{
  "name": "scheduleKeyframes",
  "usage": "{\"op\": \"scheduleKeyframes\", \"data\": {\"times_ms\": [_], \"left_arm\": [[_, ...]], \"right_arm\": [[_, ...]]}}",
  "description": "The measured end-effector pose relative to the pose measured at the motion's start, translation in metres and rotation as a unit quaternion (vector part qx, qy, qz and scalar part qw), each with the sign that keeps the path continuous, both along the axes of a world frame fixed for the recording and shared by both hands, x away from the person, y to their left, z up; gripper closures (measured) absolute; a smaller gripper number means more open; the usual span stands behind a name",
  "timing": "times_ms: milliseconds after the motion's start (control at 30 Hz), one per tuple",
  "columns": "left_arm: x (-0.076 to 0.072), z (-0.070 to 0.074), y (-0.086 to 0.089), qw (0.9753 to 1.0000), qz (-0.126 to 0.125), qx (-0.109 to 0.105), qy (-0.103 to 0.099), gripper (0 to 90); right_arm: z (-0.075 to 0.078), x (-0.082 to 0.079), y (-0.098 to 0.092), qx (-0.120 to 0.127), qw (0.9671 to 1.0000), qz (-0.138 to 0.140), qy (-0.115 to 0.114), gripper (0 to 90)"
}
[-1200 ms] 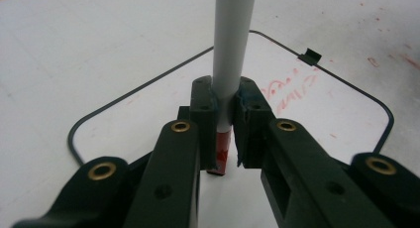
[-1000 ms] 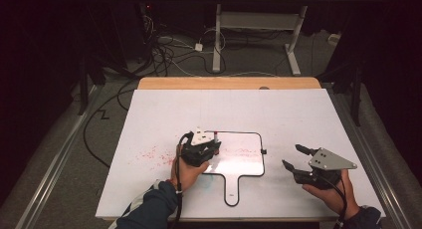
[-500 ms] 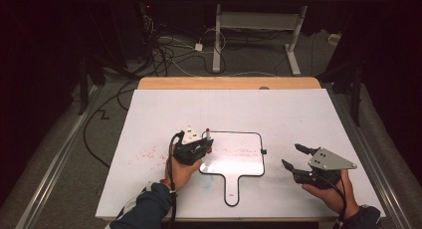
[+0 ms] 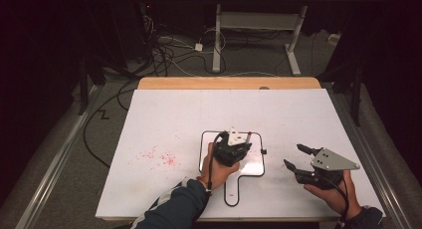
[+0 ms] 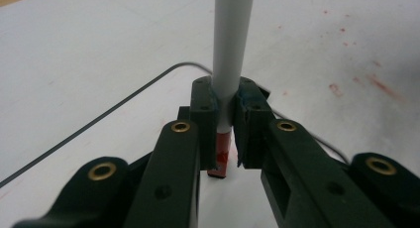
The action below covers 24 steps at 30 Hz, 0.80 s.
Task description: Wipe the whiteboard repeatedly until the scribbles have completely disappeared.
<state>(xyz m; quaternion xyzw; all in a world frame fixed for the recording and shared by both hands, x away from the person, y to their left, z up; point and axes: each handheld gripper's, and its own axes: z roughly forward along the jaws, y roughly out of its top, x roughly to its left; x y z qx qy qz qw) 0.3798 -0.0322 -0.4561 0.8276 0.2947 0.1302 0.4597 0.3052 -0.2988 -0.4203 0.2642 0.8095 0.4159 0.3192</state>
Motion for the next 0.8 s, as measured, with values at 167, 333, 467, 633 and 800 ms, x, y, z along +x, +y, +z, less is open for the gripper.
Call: {"op": "scheduleKeyframes", "data": {"times_ms": [167,333,467,633,800], "left_arm": [[0.002,0.001,-0.02,0.9999,-0.015,0.0,0.001,78.9],[-0.003,0.001,-0.033,0.9994,-0.035,0.002,-0.003,78.8],[-0.002,0.002,-0.03,0.9993,-0.036,0.009,-0.005,78.8],[0.005,0.002,-0.011,0.9998,-0.013,0.016,-0.008,78.8],[0.012,0.002,0.001,0.9996,0.0,0.025,-0.014,78.8]], "right_arm": [[0.0,0.0,-0.002,0.001,1.0,0.001,0.0,35.6],[0.001,0.0,-0.003,0.002,1.0,0.0,-0.001,35.5],[0.001,0.0,-0.004,0.004,1.0,-0.003,-0.001,35.6],[0.002,-0.001,-0.004,0.003,1.0,-0.002,-0.003,35.6],[0.001,-0.001,-0.003,0.002,1.0,-0.001,-0.003,35.6]]}}
